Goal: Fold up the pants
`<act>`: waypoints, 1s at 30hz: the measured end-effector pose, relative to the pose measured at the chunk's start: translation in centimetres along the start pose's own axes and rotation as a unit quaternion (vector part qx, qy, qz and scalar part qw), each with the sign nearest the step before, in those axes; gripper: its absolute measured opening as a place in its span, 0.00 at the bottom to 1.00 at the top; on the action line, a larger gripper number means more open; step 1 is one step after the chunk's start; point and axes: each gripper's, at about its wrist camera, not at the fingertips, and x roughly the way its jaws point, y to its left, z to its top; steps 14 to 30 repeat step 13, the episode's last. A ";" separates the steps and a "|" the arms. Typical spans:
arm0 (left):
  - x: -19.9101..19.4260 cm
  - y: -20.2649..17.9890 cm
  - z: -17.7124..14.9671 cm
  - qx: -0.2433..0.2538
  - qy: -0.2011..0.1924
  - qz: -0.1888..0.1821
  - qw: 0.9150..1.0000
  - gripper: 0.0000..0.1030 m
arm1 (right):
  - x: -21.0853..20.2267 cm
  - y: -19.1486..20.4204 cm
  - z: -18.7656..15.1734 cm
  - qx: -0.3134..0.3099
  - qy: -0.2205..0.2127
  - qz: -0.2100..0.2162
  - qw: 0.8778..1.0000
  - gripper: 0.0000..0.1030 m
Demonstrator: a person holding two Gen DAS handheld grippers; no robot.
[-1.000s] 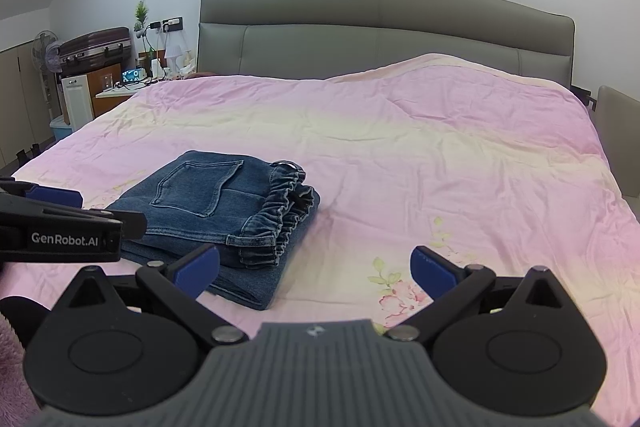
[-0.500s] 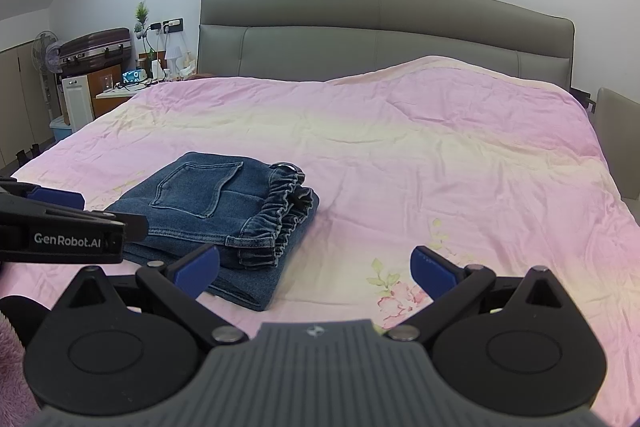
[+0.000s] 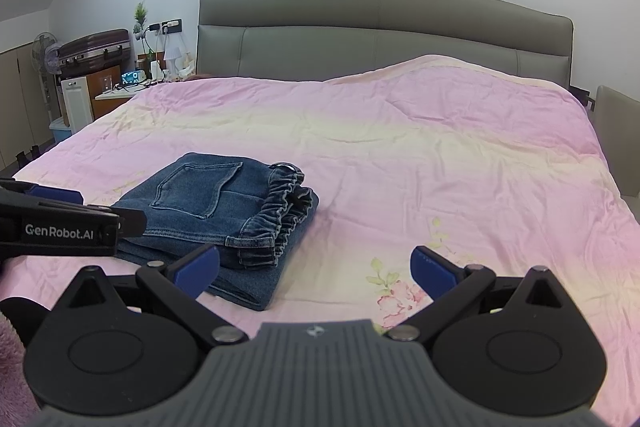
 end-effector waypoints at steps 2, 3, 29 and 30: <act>0.0 0.0 0.0 0.000 -0.001 -0.001 1.000 0.86 | -0.1 0.0 0.0 0.001 -0.001 0.000 1.000 0.95; 0.0 0.0 0.0 0.000 0.000 -0.001 1.000 0.86 | -0.1 0.0 0.0 0.002 -0.002 0.000 1.000 0.95; -0.4 -0.1 0.1 0.002 -0.004 0.000 1.000 0.86 | -0.4 -0.1 0.0 0.004 -0.003 -0.001 1.000 0.95; -0.4 -0.1 0.1 0.002 -0.004 0.000 1.000 0.86 | -0.4 -0.1 0.0 0.004 -0.003 -0.001 1.000 0.95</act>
